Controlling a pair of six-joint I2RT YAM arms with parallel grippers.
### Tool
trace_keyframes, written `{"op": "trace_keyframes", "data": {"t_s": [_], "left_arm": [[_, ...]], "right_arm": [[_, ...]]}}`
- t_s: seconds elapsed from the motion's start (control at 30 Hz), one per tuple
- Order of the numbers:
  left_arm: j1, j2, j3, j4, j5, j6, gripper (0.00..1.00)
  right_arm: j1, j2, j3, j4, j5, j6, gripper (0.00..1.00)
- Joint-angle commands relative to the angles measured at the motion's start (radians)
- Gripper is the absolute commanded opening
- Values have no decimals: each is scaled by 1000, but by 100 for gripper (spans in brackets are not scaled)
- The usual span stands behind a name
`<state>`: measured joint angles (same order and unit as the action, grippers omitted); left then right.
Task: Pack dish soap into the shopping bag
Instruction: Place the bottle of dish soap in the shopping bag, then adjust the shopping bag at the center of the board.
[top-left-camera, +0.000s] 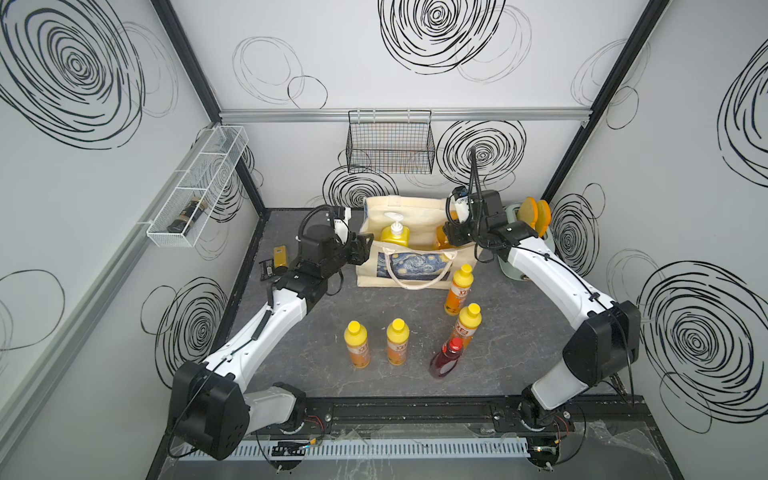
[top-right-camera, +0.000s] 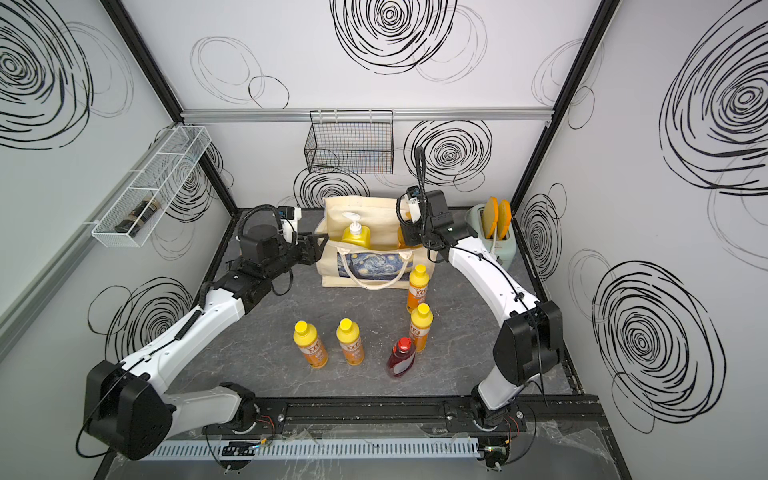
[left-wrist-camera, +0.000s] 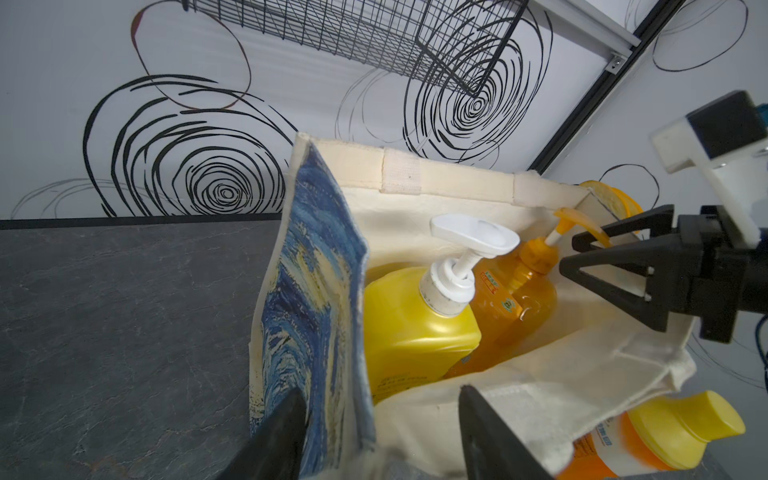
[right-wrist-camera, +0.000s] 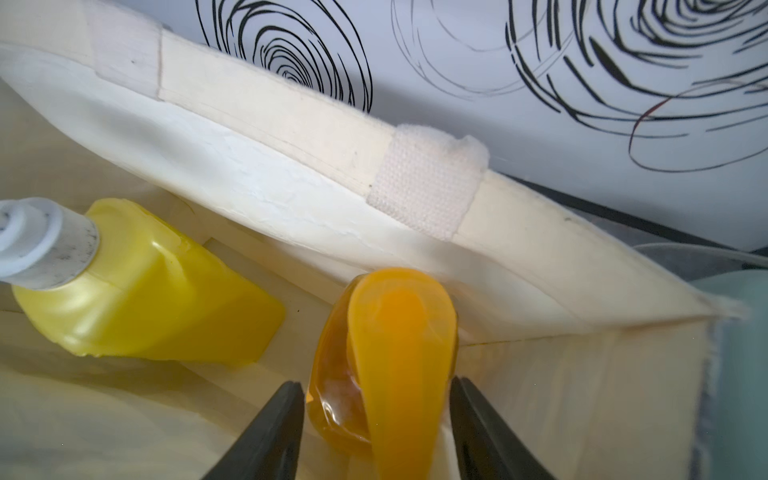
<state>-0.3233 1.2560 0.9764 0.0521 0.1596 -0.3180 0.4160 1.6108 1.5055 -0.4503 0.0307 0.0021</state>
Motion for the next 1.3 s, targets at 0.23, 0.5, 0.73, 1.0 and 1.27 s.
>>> {"op": "trace_keyframes", "data": {"t_s": [0.23,0.5,0.73,1.0,1.27], "left_arm": [[2,-34,13,26,-23,1,64],[46,-74,84,17,-41,-46,73],[76,51,252,-96,-51,-11,75],[64,147,271,-98,-61,21,72],[50,186,264,-71,-65,33,54]], "right_arm": [[-9,-119,79,36,-82,52,78],[-136,-208,206,-29,-108,195,78],[-234,-230,106,-90,-166,172,66],[-192,-136,64,-117,-182,124,64],[-161,-60,73,-149,-112,125,54]]}}
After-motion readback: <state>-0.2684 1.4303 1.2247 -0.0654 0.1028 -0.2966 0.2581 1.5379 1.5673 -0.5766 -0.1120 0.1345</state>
